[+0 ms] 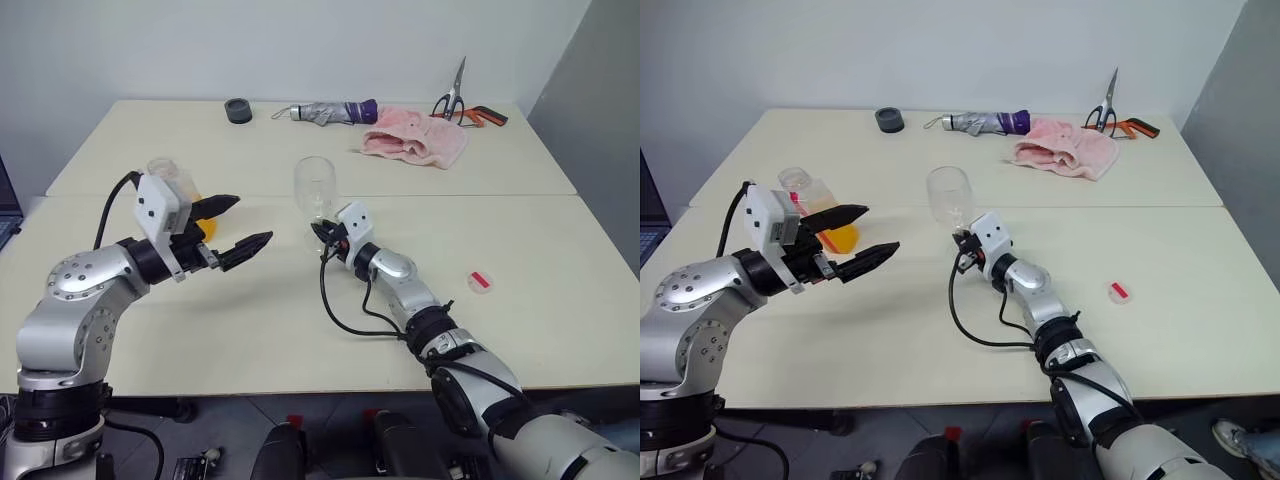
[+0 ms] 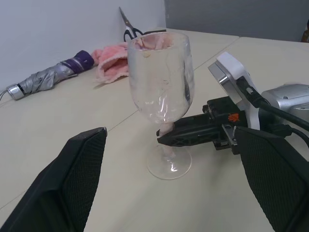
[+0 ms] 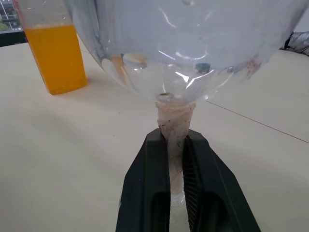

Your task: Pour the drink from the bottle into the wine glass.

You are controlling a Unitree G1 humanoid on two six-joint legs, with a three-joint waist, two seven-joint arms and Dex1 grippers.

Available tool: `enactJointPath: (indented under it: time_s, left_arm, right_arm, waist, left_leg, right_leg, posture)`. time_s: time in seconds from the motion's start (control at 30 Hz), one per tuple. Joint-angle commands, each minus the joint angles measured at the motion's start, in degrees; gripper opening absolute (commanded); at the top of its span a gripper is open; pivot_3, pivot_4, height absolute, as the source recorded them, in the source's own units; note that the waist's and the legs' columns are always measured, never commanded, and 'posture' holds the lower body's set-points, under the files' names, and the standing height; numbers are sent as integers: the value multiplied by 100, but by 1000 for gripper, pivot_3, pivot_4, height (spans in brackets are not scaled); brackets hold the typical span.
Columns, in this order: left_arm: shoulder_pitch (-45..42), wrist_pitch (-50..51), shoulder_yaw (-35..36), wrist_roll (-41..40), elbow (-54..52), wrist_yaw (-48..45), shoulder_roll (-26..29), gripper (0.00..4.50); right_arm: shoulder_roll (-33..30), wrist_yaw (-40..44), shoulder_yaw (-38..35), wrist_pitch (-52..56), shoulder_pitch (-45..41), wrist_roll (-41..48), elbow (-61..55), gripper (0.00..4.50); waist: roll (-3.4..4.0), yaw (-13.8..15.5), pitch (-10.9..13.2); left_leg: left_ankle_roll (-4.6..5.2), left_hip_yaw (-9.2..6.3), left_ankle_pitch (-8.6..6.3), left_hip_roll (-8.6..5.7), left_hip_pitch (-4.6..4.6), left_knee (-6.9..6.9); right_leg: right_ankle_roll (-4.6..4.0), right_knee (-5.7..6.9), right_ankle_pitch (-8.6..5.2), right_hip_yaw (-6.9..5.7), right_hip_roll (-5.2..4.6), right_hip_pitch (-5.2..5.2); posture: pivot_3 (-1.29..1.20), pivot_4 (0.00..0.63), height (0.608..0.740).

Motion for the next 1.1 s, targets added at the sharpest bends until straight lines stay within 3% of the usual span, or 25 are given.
enactJointPath:
  time_s: [0.03,0.43,0.83,0.87,1.1]
  left_arm:
    - [14,116,318,-196,-269,92,150,4500]
    - [112,279,363,-258,-147,53,334,4500]
    - [34,182,205,-189,-54,51,309,4500]
    - [25,175,197,-188,-46,54,304,4500]
    - [112,152,176,-229,-65,146,158,4500]
  right_arm:
    - [41,83,2,111,-34,-21,171,94]
    - [49,95,-35,132,-90,-22,241,94]
    - [36,146,-85,217,-46,32,146,4304]
    - [37,161,-86,227,-37,38,135,4465]
    - [-169,526,-4,440,278,45,-281,4465]
  waist:
    - [0,-6,0]
    - [0,-22,0]
    - [2,-21,2]
    - [2,-21,2]
    - [2,-19,2]
  left_leg:
    - [0,0,0,0,0,0]
    - [0,1,0,0,2,0]
    - [0,0,0,0,-1,-2]
    - [0,0,0,0,-1,-3]
    - [0,0,0,0,-2,-4]
  right_leg:
    - [0,0,0,-1,1,0]
    - [0,0,0,1,5,0]
    - [0,-3,0,0,5,-1]
    - [0,-4,0,0,5,-1]
    - [0,-5,0,0,4,-1]
  posture:
    - [0,150,740]
    - [0,150,740]
    - [0,150,740]
    - [0,150,740]
    - [0,150,740]
